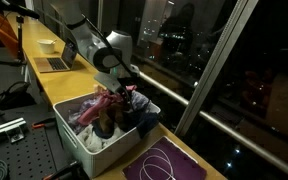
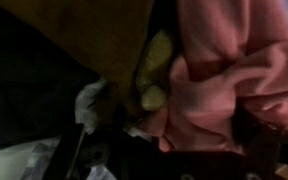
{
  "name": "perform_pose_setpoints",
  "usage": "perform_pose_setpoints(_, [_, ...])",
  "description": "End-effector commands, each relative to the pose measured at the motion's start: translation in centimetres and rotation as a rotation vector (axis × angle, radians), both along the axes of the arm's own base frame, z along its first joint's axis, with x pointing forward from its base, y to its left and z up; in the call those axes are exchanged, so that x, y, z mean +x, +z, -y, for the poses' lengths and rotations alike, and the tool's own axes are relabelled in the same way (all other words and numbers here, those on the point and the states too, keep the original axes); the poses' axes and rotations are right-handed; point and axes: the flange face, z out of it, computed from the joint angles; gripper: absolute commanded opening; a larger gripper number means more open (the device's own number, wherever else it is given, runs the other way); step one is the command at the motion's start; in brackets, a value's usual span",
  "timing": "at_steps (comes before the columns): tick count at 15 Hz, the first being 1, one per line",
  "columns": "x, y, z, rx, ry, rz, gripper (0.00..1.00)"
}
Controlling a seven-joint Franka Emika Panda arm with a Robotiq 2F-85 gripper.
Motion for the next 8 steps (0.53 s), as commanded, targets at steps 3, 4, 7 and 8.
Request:
perform_pose_setpoints(3, [-3.3, -5.2, 4.8, -0.001, -0.036, -0.110, 1.00])
perform_pose_setpoints(4, [-4.2, -5.9, 5.4, -0.005, -0.041, -0.125, 1.00])
perform_pose_setpoints(7, [-6.0, -6.2, 6.4, 0.004, -0.065, -0.140, 0.66])
perform_pose_setpoints(8, [-6.3, -5.6, 6.6, 0.011, -0.069, -0.133, 0.59])
